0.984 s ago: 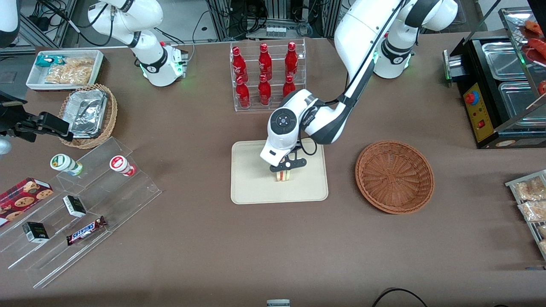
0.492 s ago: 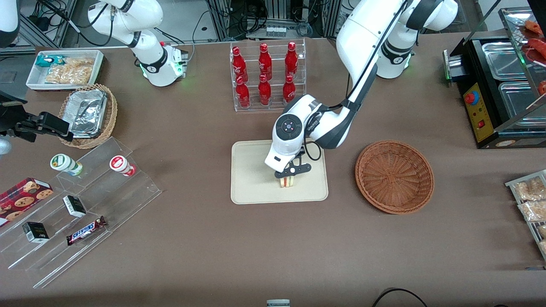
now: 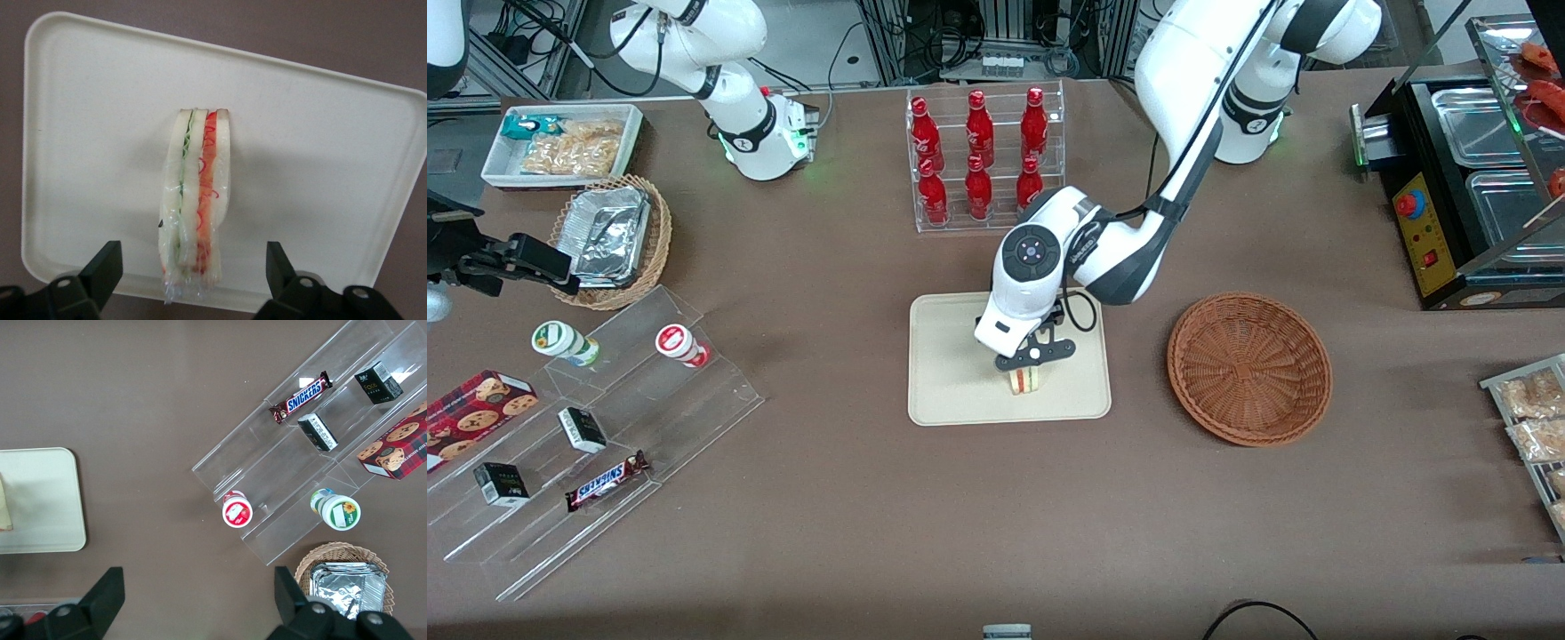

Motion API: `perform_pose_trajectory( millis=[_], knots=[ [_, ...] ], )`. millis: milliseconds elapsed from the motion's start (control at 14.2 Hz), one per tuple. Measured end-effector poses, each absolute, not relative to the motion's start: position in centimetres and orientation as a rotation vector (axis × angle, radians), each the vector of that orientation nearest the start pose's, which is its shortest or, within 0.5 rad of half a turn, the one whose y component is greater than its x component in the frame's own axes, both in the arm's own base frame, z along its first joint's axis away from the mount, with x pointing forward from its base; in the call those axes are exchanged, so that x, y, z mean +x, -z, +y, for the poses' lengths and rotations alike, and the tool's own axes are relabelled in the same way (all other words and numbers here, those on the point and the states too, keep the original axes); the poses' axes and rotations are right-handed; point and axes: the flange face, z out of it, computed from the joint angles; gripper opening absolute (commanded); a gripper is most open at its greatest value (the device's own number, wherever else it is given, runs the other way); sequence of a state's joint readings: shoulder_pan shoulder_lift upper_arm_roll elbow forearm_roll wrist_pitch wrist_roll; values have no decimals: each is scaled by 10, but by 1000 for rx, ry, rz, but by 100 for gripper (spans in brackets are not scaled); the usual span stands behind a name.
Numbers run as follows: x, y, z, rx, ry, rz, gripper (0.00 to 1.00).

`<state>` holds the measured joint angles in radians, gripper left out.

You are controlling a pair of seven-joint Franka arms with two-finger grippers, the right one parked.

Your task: Place sandwich from basket to tray

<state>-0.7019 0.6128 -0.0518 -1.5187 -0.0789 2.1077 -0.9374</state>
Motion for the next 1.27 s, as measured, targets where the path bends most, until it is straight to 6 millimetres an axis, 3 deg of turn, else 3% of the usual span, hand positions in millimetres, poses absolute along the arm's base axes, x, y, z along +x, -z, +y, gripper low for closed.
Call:
perform_pose_trajectory(
  millis=[211, 492, 984, 1266],
  knots=[
    [519, -360, -457, -3139, -163, -391, 100],
    [532, -418, -387, -3030, -264, -448, 100],
    [574, -444, -246, -3002, -387, -445, 100],
    [570, -481, -179, -3019, -326, -427, 100]
  ],
)
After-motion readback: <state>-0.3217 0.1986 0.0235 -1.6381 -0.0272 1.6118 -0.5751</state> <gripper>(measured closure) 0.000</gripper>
